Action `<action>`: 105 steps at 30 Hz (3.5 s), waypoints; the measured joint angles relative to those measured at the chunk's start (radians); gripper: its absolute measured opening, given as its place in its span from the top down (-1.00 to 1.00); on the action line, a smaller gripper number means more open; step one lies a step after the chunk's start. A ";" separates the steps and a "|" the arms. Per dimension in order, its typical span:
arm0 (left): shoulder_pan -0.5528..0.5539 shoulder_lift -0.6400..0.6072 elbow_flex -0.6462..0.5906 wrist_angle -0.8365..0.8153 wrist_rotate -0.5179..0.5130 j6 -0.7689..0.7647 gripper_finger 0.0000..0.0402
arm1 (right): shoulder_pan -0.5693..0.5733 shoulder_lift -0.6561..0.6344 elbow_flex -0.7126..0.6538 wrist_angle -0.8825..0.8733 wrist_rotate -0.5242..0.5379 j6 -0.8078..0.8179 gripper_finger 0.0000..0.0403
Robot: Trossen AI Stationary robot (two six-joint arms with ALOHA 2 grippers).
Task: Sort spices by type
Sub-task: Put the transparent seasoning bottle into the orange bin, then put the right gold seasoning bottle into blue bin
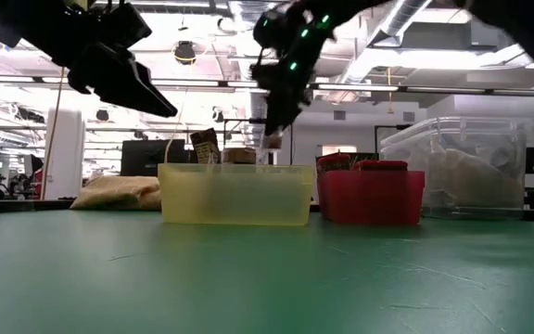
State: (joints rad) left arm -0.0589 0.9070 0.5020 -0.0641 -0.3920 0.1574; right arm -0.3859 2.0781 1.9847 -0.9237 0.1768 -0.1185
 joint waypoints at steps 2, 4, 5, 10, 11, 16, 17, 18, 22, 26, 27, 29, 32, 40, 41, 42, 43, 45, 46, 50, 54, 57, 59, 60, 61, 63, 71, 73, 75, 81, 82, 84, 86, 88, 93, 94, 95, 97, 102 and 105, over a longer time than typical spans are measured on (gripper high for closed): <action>0.000 0.000 0.000 0.000 0.000 0.000 -0.12 | -0.032 0.076 0.075 -0.001 -0.007 -0.033 -0.01; 0.000 0.000 0.000 0.000 -0.010 -0.001 -0.12 | -0.063 0.149 0.142 -0.008 -0.041 -0.048 -0.01; 0.000 0.000 0.000 -0.001 -0.021 -0.002 -0.12 | -0.077 0.183 0.174 -0.015 -0.066 -0.052 -0.01; 0.000 0.000 0.000 -0.005 -0.029 -0.009 -0.12 | -0.123 0.327 0.304 -0.056 -0.100 -0.053 -0.01; 0.000 0.000 0.000 -0.009 -0.029 -0.009 -0.12 | -0.129 0.346 0.320 -0.068 -0.102 -0.047 -0.01; 0.000 0.000 0.000 -0.032 -0.032 -0.009 -0.12 | -0.134 0.402 0.343 -0.088 -0.132 -0.043 -0.01; 0.000 0.000 0.000 -0.032 -0.033 -0.009 -0.12 | -0.134 0.411 0.343 -0.087 -0.135 -0.043 -0.01; 0.000 0.000 0.000 -0.033 -0.033 -0.009 -0.12 | -0.134 0.416 0.343 -0.090 -0.136 -0.043 -0.01; 0.000 0.000 0.000 -0.033 -0.034 -0.009 -0.12 | -0.135 0.415 0.343 -0.080 -0.138 -0.035 -0.06; 0.000 0.000 0.000 -0.033 -0.035 -0.009 -0.12 | -0.141 0.412 0.343 -0.078 -0.138 -0.030 -0.25; 0.000 0.000 0.000 -0.033 -0.036 -0.010 -0.12 | -0.141 0.410 0.343 -0.080 -0.137 -0.029 -0.30; 0.000 0.000 0.000 -0.033 -0.036 -0.014 -0.12 | -0.141 0.409 0.343 -0.085 -0.137 -0.028 -0.38; 0.000 0.000 0.000 -0.033 -0.036 -0.015 -0.12 | -0.141 0.408 0.346 -0.098 -0.137 -0.028 -0.48; 0.000 0.000 0.000 -0.035 -0.046 -0.024 -0.12 | -0.116 0.262 0.357 -0.200 -0.120 -0.005 -0.54; 0.000 0.000 0.000 -0.035 -0.047 -0.024 -0.12 | -0.105 0.237 0.357 -0.229 -0.119 -0.005 -0.54; 0.000 0.000 0.000 -0.035 -0.047 -0.024 -0.12 | -0.090 0.212 0.357 -0.262 -0.117 -0.005 -0.54; 0.000 0.000 0.000 -0.036 -0.046 -0.024 -0.12 | -0.072 0.186 0.357 -0.288 -0.117 -0.003 -0.54; 0.000 0.000 0.000 -0.037 -0.046 -0.024 -0.12 | -0.026 0.142 0.356 -0.337 -0.118 0.007 -0.54; 0.000 0.000 0.000 -0.037 -0.046 -0.024 -0.12 | -0.001 0.120 0.356 -0.365 -0.118 0.015 -0.54; 0.000 0.000 0.000 -0.040 -0.045 -0.021 -0.12 | 0.118 0.056 0.356 -0.488 -0.092 0.073 -0.54; 0.000 -0.014 0.000 -0.054 -0.041 -0.021 -0.12 | 0.261 -0.004 0.321 -0.549 0.012 0.164 -0.54; -0.002 -0.039 0.000 -0.056 -0.028 -0.028 -0.12 | 0.362 -0.061 0.231 -0.548 0.082 0.251 -0.54; -0.008 -0.057 0.000 -0.054 -0.005 -0.039 -0.12 | 0.416 -0.103 0.147 -0.545 0.094 0.330 -0.54; -0.014 -0.067 0.000 -0.054 0.003 -0.043 -0.12 | 0.443 -0.126 0.096 -0.537 0.097 0.374 -0.54; -0.020 -0.075 0.000 -0.054 0.012 -0.048 -0.12 | 0.467 -0.149 0.044 -0.523 0.105 0.417 -0.54; -0.033 -0.092 0.000 -0.053 0.023 -0.057 -0.12 | 0.519 -0.206 -0.074 -0.479 0.112 0.505 -0.54; -0.055 -0.110 0.000 -0.060 0.024 -0.093 -0.12 | 0.754 -0.359 -0.397 -0.313 0.054 0.869 -0.56; -0.055 -0.109 0.000 -0.059 0.024 -0.094 -0.12 | 0.814 -0.355 -0.406 -0.318 0.024 0.927 -0.60; -0.055 -0.109 0.000 -0.054 0.022 -0.091 -0.12 | 0.866 -0.344 -0.406 -0.317 -0.005 0.962 -0.67; -0.055 -0.109 0.000 -0.043 0.016 -0.084 -0.12 | 0.982 -0.324 -0.405 -0.344 -0.065 1.060 -0.96; -0.055 -0.109 0.000 -0.043 0.016 -0.086 -0.12 | 0.999 -0.320 -0.405 -0.359 -0.071 1.081 -0.96; -0.055 -0.109 0.000 -0.044 0.016 -0.095 -0.12 | 1.027 -0.307 -0.404 -0.389 -0.089 1.117 -0.94; -0.055 -0.109 0.000 -0.044 0.016 -0.100 -0.12 | 1.062 -0.293 -0.405 -0.421 -0.098 1.141 -0.94; -0.055 -0.109 0.000 -0.044 0.016 -0.103 -0.12 | 1.091 -0.276 -0.405 -0.442 -0.099 1.163 -0.97; -0.055 -0.109 0.000 -0.043 0.015 -0.117 -0.12 | 1.142 -0.255 -0.405 -0.475 -0.096 1.220 -0.98; -0.055 -0.109 0.000 -0.043 0.015 -0.117 -0.12 | 1.148 -0.256 -0.404 -0.479 -0.087 1.234 -0.98; -0.055 -0.109 0.001 -0.043 0.015 -0.117 -0.12 | 1.152 -0.257 -0.404 -0.486 -0.068 1.248 -0.98; -0.055 -0.109 0.001 -0.044 0.014 -0.117 -0.12 | 1.159 -0.257 -0.404 -0.501 -0.045 1.266 -0.98; -0.055 -0.109 0.001 -0.071 0.014 -0.129 -0.12 | 1.173 -0.257 -0.404 -0.501 -0.040 1.327 -0.98; -0.055 -0.109 0.001 -0.092 0.014 -0.132 -0.12 | 1.179 -0.257 -0.404 -0.495 -0.048 1.373 -0.98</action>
State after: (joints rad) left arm -0.1135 0.7975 0.5030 -0.1558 -0.3775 0.0251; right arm 0.7933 1.8214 1.5806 -1.4190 0.1284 1.2543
